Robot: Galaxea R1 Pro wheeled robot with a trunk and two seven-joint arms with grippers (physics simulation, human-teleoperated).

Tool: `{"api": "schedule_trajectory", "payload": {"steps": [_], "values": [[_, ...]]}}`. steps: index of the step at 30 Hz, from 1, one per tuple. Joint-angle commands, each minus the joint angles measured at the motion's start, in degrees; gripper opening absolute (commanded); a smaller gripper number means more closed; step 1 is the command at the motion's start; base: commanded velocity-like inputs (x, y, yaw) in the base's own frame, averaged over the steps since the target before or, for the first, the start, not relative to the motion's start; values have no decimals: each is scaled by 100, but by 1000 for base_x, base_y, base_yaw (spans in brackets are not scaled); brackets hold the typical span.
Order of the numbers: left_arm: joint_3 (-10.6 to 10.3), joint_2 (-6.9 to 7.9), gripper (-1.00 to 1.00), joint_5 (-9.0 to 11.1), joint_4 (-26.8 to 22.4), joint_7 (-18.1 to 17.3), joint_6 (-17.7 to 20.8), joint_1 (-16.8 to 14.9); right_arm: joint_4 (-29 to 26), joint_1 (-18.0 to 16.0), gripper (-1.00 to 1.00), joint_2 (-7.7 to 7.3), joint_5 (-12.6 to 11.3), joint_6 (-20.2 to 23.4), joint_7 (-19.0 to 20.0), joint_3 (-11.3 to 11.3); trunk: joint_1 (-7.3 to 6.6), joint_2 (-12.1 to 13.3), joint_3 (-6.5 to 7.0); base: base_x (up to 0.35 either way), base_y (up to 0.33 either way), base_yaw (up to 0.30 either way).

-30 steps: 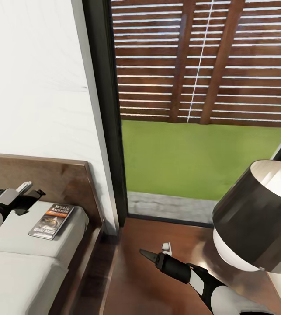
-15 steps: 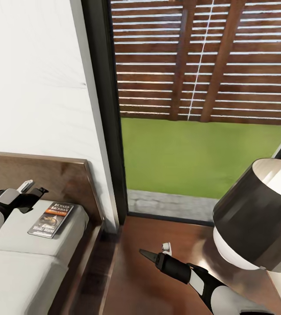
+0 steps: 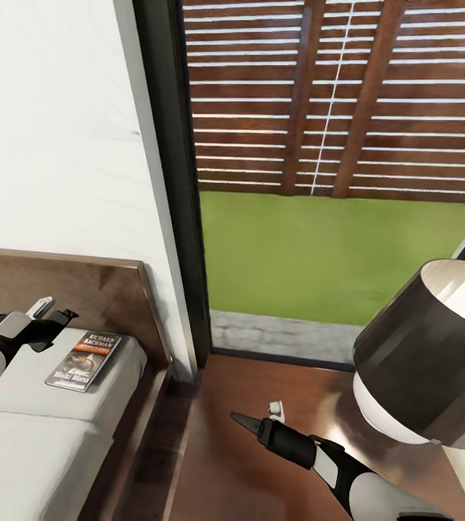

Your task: In the bedroom, move the book from the bed onto either nightstand, and place the two sandals side by side next to the bed.

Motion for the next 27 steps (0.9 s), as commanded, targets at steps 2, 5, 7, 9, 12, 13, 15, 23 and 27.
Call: {"api": "schedule_trajectory", "payload": {"steps": [2,5,7,9,12,13,15,23,27], "values": [[0,6,100,61,-11,44,21,-1,-1,-2,100,1,1,60,18,-18,-1,-2,-17,0,0,0],[0,12,100,61,-11,44,-2,-1,-1,-2,100,1,1,60,18,-18,-1,-2,-35,0,0,0],[1,16,100,61,-11,44,-17,-1,-1,-2,100,1,1,60,18,-18,-1,-2,-47,0,0,0],[1,18,100,62,-11,44,-22,-1,-1,-2,100,1,1,60,18,-18,-1,-2,-58,0,0,0],[1,22,100,64,-11,44,-32,-1,-1,-2,100,1,1,60,18,-18,-1,-2,-76,0,0,0],[3,23,100,65,-11,44,-35,-1,-1,-2,100,1,1,60,18,-18,-1,-2,-82,0,0,0],[2,24,100,67,-11,44,-38,-1,-1,-2,100,1,1,60,18,-18,-1,-2,-94,0,0,0],[2,28,100,68,-11,44,-42,-1,-1,-2,100,1,-1,60,18,-18,-1,-2,-142,0,0,0],[6,33,100,68,-11,44,-43,-1,-1,-2,100,1,0,60,18,-18,-1,-2,-166,0,0,0]]}}
